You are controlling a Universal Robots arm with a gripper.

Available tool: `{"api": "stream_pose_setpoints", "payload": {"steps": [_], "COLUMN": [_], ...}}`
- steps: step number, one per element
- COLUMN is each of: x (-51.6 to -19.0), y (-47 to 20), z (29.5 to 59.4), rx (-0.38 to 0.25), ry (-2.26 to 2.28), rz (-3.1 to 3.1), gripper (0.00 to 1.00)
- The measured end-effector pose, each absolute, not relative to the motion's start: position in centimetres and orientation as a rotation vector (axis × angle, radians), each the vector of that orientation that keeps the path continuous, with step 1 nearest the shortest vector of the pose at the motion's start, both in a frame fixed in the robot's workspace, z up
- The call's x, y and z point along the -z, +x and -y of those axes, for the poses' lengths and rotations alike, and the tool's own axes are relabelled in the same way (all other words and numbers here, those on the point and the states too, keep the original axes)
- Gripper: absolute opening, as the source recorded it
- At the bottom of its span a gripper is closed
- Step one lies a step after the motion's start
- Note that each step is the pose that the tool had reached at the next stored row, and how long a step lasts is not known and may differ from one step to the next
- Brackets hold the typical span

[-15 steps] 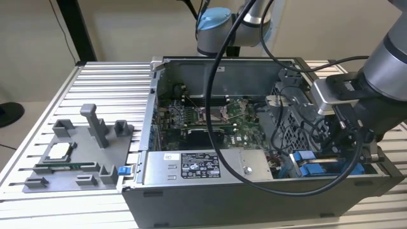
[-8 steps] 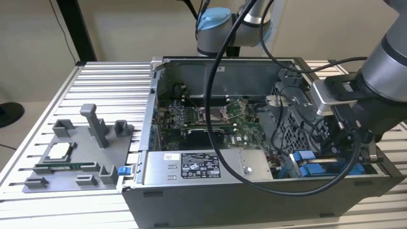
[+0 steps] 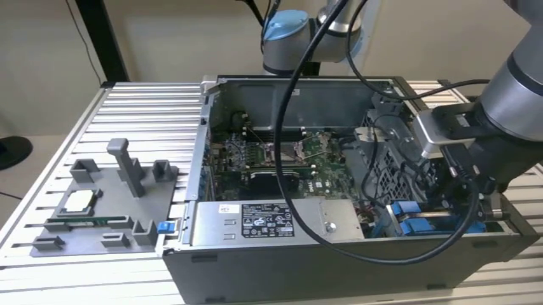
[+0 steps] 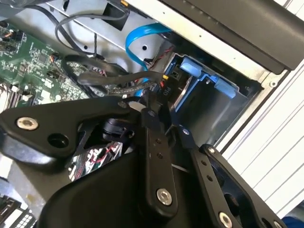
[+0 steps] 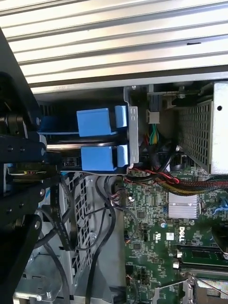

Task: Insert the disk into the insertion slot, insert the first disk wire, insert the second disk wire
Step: 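Insert the second disk wire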

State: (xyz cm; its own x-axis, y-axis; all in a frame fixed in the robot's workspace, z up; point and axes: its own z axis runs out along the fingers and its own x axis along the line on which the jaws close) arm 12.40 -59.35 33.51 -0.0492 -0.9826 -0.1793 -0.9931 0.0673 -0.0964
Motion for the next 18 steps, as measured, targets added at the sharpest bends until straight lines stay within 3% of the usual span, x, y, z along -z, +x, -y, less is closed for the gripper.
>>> {"api": "stream_pose_setpoints", "payload": {"steps": [9, 15, 16, 18], "x": [-37.6, -37.9, -37.9, -37.9], "y": [12.4, 12.4, 12.4, 12.4], "z": [59.4, 59.3, 59.4, 59.4], "rx": [-0.077, -0.077, -0.077, -0.077], "ry": [-2.018, -2.019, -2.019, -2.019], "rz": [-2.142, -2.142, -2.142, -2.142], "gripper": [1.00, 1.00, 0.00, 0.00]}}
